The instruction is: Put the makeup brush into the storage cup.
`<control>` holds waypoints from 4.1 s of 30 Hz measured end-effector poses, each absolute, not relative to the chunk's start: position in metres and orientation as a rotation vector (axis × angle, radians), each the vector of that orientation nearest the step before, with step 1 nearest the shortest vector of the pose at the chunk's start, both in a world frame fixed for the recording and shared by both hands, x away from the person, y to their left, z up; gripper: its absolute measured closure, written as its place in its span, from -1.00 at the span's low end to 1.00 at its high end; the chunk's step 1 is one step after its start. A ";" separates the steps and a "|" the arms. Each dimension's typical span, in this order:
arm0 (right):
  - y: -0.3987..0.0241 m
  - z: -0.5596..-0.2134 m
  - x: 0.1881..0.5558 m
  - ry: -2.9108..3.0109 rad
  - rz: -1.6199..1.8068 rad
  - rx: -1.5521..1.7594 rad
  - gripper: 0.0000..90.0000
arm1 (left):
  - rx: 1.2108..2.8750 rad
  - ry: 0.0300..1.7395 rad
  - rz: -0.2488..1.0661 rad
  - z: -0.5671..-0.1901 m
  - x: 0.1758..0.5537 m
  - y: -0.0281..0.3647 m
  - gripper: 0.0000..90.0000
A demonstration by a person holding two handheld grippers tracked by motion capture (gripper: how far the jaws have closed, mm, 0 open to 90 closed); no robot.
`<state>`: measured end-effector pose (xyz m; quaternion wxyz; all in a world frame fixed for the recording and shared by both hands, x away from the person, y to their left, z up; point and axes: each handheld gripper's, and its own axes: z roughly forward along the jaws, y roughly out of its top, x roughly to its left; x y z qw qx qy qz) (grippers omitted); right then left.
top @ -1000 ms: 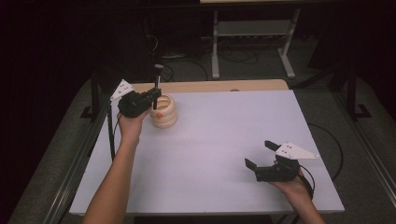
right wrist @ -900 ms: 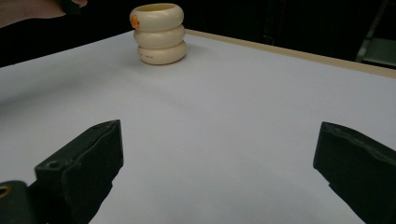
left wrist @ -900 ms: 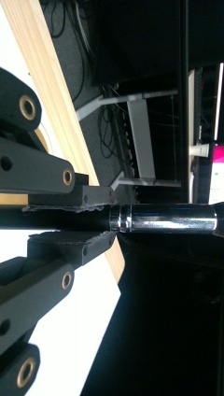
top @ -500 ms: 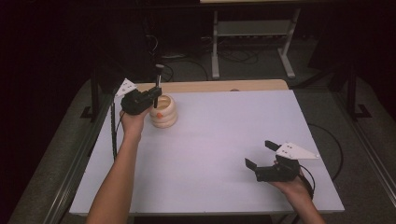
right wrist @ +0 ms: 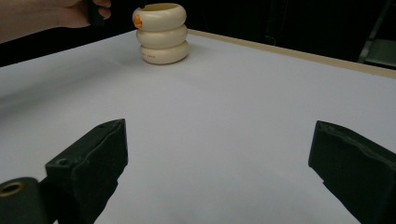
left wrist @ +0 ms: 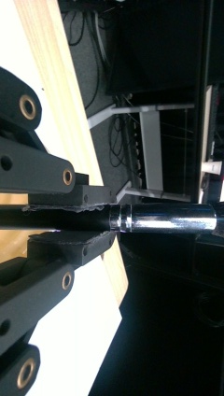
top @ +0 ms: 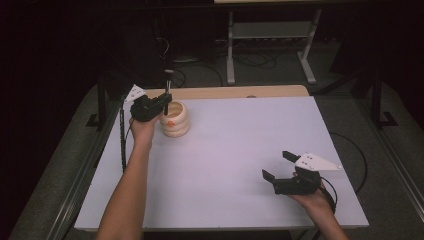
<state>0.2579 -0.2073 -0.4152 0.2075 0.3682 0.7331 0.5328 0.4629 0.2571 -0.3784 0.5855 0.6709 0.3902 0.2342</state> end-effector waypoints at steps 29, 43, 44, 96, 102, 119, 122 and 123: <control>-0.209 -0.416 0.258 2.036 1.482 1.016 -0.92 | 1.618 0.928 0.528 -0.392 0.469 0.253 0.59; -0.208 -0.416 0.258 2.045 1.482 1.022 -0.92 | 1.643 0.935 0.531 -0.382 0.462 0.257 -0.20; -0.208 -0.417 0.258 2.046 1.481 1.021 -0.92 | 1.647 0.930 0.521 -0.380 0.461 0.258 -0.24; -0.215 -0.414 0.259 2.009 1.492 1.034 -0.93 | 1.776 0.721 0.355 -0.363 0.337 0.252 -0.96; -0.216 -0.414 0.259 2.006 1.497 1.038 -0.94 | 1.746 0.728 0.335 -0.372 0.322 0.251 -0.96; -0.216 -0.415 0.259 2.008 1.497 1.038 -0.94 | 1.740 0.696 0.366 -0.389 0.291 0.254 -0.96; -0.217 -0.415 0.260 2.010 1.494 1.034 -0.94 | 1.731 0.692 0.356 -0.391 0.287 0.255 -0.96; -0.217 -0.416 0.260 2.011 1.491 1.035 -0.94 | 1.732 0.690 0.354 -0.392 0.285 0.255 -0.96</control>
